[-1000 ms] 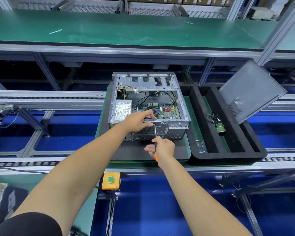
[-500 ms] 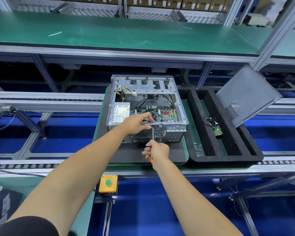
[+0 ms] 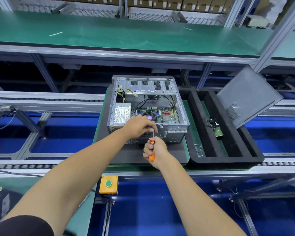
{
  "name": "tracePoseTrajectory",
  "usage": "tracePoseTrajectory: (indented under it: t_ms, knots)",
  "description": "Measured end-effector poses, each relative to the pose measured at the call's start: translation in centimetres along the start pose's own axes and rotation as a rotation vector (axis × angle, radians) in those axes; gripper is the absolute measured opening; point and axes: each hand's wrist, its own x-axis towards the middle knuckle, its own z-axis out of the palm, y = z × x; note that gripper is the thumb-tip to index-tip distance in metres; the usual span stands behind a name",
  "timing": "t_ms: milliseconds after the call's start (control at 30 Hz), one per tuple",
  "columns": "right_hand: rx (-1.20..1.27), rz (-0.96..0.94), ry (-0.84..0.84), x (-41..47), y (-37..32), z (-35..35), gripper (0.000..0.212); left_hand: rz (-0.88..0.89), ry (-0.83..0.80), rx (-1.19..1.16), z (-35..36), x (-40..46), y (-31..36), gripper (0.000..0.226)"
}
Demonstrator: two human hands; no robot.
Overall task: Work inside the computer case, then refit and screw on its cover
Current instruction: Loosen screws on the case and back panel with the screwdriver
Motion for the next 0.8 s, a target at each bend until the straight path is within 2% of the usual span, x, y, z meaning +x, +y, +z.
tracePoseTrajectory:
  t_ms: [200, 367, 533, 633, 800]
  knots:
    - [-0.168, -0.070, 0.088, 0.3, 0.3, -0.5, 0.018, -0.048, 0.043, 0.002, 0.0, 0.1, 0.7, 0.010]
    - [-0.327, -0.301, 0.226, 0.2, 2.3, -1.5, 0.011, -0.072, 0.024, 0.014, -0.1, 0.2, 1.0, 0.008]
    - [-0.452, -0.508, 0.476, 0.2, 3.7, -2.1, 0.013, -0.081, 0.013, -0.002, -0.2, 0.3, 1.1, 0.005]
    - [-0.336, -0.448, 0.412, 0.3, 3.6, -1.8, 0.019, -0.057, -0.017, -0.020, -0.5, 0.0, 0.8, 0.006]
    - [0.019, -0.070, 0.111, -0.1, 2.3, -2.1, 0.022, 0.000, -0.040, 0.011, -0.5, -0.2, 0.5, 0.015]
